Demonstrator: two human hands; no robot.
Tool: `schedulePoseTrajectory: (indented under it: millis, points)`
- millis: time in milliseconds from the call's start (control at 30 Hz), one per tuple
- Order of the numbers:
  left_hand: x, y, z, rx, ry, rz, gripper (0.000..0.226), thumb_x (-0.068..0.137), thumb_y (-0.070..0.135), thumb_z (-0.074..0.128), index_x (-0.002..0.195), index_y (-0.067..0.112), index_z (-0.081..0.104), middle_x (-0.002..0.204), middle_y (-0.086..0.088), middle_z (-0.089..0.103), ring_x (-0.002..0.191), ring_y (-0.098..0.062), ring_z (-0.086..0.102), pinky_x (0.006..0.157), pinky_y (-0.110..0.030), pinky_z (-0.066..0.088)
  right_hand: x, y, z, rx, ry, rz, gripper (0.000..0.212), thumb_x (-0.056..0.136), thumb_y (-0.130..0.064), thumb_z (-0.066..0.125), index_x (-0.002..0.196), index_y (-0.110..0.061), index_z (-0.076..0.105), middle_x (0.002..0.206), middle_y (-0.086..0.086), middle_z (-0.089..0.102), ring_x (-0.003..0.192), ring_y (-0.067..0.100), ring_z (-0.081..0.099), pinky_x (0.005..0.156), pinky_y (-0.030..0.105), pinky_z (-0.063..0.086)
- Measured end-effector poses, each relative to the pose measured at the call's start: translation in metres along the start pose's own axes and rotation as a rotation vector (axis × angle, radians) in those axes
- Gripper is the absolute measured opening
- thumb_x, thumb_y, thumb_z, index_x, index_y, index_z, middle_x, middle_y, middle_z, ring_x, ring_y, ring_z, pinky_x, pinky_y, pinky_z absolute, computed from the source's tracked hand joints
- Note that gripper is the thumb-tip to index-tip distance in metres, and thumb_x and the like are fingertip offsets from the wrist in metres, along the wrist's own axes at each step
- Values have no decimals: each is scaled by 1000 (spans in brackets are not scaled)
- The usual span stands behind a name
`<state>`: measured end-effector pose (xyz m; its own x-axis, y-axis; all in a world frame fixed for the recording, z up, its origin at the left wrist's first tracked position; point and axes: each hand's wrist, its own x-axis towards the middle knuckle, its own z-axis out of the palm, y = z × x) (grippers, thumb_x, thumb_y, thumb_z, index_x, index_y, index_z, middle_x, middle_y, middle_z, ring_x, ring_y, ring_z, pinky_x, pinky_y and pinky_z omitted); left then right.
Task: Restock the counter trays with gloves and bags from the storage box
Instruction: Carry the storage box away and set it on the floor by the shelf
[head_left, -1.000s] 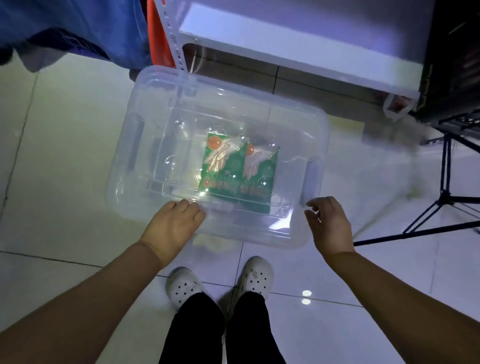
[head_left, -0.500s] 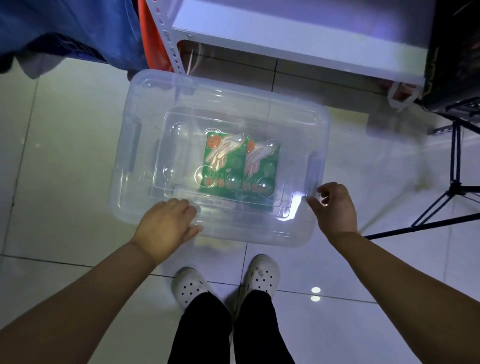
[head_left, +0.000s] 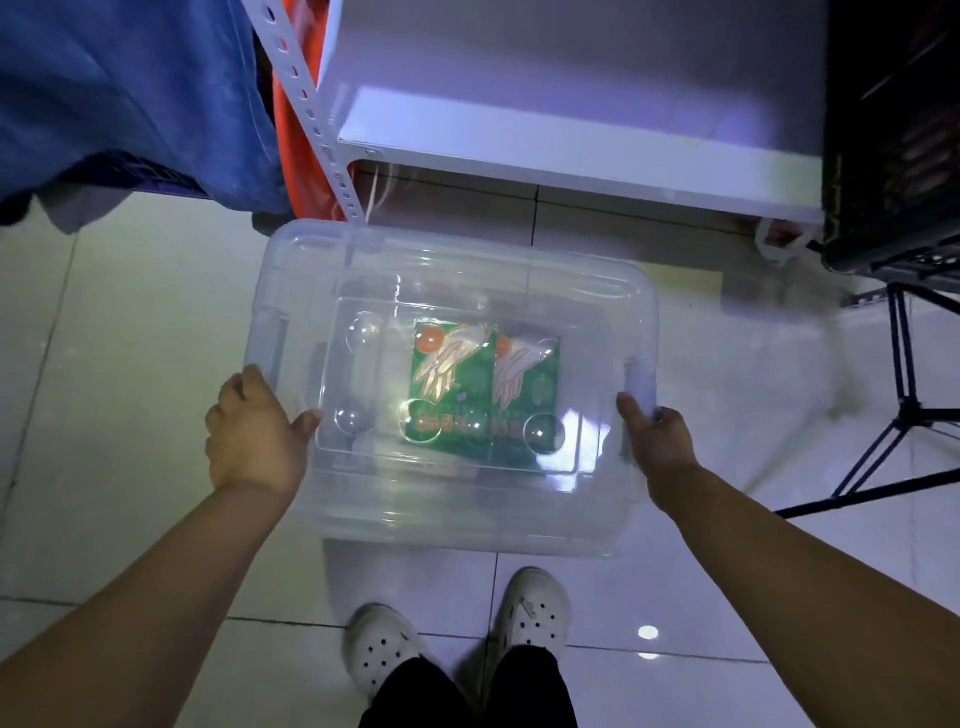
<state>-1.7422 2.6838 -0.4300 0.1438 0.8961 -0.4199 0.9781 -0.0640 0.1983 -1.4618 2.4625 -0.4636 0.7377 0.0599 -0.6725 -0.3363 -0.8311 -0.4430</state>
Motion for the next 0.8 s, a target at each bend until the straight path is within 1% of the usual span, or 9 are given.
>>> schedulePoseTrajectory:
  millis: [100,200,333,467,533,600,667,733,800]
  points:
    - [-2,0,3,-60,15,25,61,85,20,65,135,1,36,137,-28,37,118,-48,37,92,-56,37,3,-2,-8,-174,220,-39,60,83,-48,59,115,3,53,109,24,53,99,43,54,89,49,48]
    - [5,-3,6,-146,56,-8,52,85,15,63,130,0,43,129,-26,49,118,-44,42,90,-54,40,2,-1,-13,-136,291,-25,56,87,-42,56,123,0,50,120,25,51,108,44,50,92,47,43]
    - [13,-3,12,-200,17,-49,44,88,17,59,125,-3,48,123,-30,54,113,-45,49,89,-50,42,1,6,-15,-7,336,-72,43,89,-35,55,121,-7,51,109,18,60,99,38,57,83,35,43]
    - [14,-8,15,-312,-43,-59,30,90,18,55,111,-3,53,108,-27,62,91,-40,59,71,-33,38,-1,8,-7,-2,454,-141,27,91,-30,53,106,-9,55,87,11,56,75,28,49,71,32,37]
    - [21,-12,14,-437,-118,-96,24,90,17,55,109,2,53,104,-23,62,76,-32,55,66,-29,36,-1,8,-3,14,471,-140,25,91,-29,53,105,-9,55,85,9,54,75,27,47,71,32,37]
    - [27,-14,9,-599,-228,-154,23,90,17,56,111,8,51,102,-10,60,78,-23,53,66,-28,38,-2,6,0,23,467,-136,22,91,-29,52,103,-10,55,84,10,52,75,28,47,71,33,37]
    - [34,-18,5,-758,-336,-220,13,88,15,61,92,24,51,90,5,55,78,-18,53,63,-27,39,-2,5,1,33,463,-132,22,91,-28,51,102,-9,55,84,10,52,75,28,46,72,34,38]
    - [40,-23,3,-858,-427,-278,27,84,13,66,75,27,44,85,3,53,72,-16,55,62,-27,41,-2,5,1,28,459,-133,24,92,-28,51,102,-8,55,87,14,54,77,30,48,74,35,40]
    - [41,-26,4,-797,-374,-255,20,78,14,72,80,14,52,90,-8,54,75,-26,55,66,-31,46,-1,5,1,28,453,-130,26,91,-29,51,104,-7,55,91,17,57,83,35,53,78,38,43]
